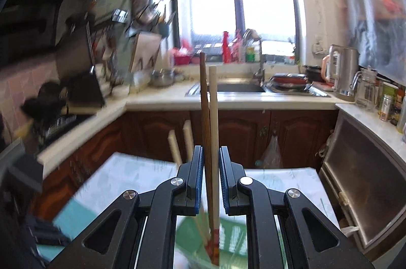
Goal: Organize utensils
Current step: 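Drop chopsticks into the green holder and open both tools, then grasp a chopstick with the right tool while the left tool grasps another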
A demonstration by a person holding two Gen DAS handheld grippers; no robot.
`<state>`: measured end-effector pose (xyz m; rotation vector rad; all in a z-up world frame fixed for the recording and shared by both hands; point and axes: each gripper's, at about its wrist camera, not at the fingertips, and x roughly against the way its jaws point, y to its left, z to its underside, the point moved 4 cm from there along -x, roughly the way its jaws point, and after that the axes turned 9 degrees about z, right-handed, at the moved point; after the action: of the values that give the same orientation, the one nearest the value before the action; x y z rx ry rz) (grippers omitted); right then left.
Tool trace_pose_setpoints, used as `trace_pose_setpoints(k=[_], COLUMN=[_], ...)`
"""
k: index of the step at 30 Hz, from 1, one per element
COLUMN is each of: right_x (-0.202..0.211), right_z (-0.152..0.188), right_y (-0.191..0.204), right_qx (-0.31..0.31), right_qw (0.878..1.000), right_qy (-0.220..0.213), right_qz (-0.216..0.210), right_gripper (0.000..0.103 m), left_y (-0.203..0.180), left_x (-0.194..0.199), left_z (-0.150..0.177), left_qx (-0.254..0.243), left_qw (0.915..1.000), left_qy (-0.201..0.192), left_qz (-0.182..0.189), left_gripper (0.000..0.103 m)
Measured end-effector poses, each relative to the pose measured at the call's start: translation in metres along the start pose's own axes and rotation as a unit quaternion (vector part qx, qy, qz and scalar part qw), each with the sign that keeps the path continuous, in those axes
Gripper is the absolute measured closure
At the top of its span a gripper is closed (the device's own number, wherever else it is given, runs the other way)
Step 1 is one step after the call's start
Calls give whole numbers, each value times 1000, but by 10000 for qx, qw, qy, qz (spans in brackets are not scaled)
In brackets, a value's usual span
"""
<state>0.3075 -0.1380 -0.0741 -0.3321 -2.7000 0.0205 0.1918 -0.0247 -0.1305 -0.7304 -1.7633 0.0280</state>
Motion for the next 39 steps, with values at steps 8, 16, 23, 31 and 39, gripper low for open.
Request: trace_pose_setpoints(k=[8,16,23,31,39], right_x=[12,71,88,76,62], right_z=[57,92,165,264,302], right_y=[10,9,12,15,23], right_qx=[-14,-394,-1025,-1974,-2418], right_qw=[9993,9950,9641,8984,8640], right_qy=[368,890,2330,3777,4237], right_qz=[73,-227,-755,-1058,-1247], right_gripper=[76,76,79,84,85], left_y=[3,-12,-20,-15,-9], left_x=[-17,-35,-52,-73,-81], left_z=[15,39,61,87,92], left_qx=[-217,-655,-745,-475,-406], left_qw=[9994,9941,9849,9753,9752], left_qy=[277,806,1326,1817,1924], left_qz=[-10,320,824,1163,1016], left_gripper=[54,71,88,93,94])
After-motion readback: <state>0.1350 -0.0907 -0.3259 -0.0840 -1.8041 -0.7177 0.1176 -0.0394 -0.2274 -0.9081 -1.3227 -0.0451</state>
